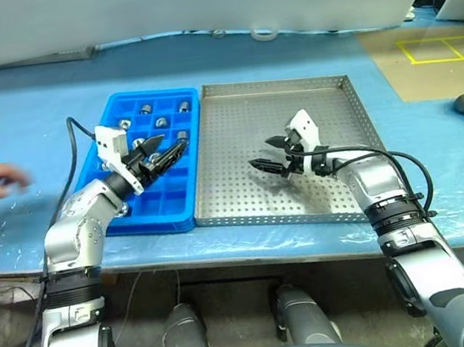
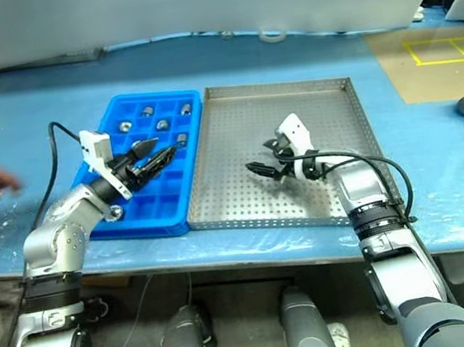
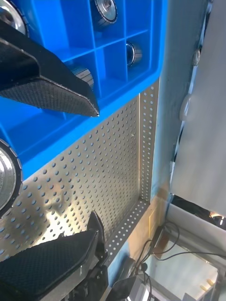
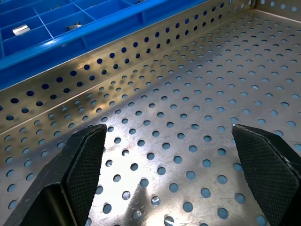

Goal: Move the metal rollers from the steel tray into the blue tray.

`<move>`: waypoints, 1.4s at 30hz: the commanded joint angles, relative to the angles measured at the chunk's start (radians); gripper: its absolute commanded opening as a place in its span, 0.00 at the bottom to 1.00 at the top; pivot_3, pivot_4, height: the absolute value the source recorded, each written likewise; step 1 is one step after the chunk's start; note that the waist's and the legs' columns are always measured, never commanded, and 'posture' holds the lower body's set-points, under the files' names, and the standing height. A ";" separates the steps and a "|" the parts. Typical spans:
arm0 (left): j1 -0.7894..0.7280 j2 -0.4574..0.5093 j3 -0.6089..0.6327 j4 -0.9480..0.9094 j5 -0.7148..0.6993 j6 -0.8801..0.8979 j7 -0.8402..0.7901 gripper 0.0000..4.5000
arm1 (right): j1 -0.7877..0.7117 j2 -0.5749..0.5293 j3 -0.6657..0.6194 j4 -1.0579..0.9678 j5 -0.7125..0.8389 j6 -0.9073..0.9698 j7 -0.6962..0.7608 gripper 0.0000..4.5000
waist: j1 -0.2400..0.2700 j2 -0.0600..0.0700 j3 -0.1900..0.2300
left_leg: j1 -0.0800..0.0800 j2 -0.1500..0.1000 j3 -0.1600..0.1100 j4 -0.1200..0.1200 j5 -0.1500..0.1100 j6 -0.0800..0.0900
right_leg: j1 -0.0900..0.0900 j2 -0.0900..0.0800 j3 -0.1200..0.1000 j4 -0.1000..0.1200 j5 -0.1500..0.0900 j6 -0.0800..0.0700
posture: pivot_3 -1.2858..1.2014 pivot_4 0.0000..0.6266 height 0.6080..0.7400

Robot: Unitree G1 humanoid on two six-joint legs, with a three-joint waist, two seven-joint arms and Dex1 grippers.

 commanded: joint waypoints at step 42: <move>-0.188 -0.260 0.018 0.084 -0.174 0.086 0.044 0.99 | -0.076 0.369 -0.176 -0.185 0.483 0.372 -0.138 1.00 | -0.005 0.000 0.000 | 0.000 0.000 0.001 -0.001 -0.001 0.001 | -0.001 -0.001 0.001 -0.001 0.000 0.000 | 0.33 0.24 1.00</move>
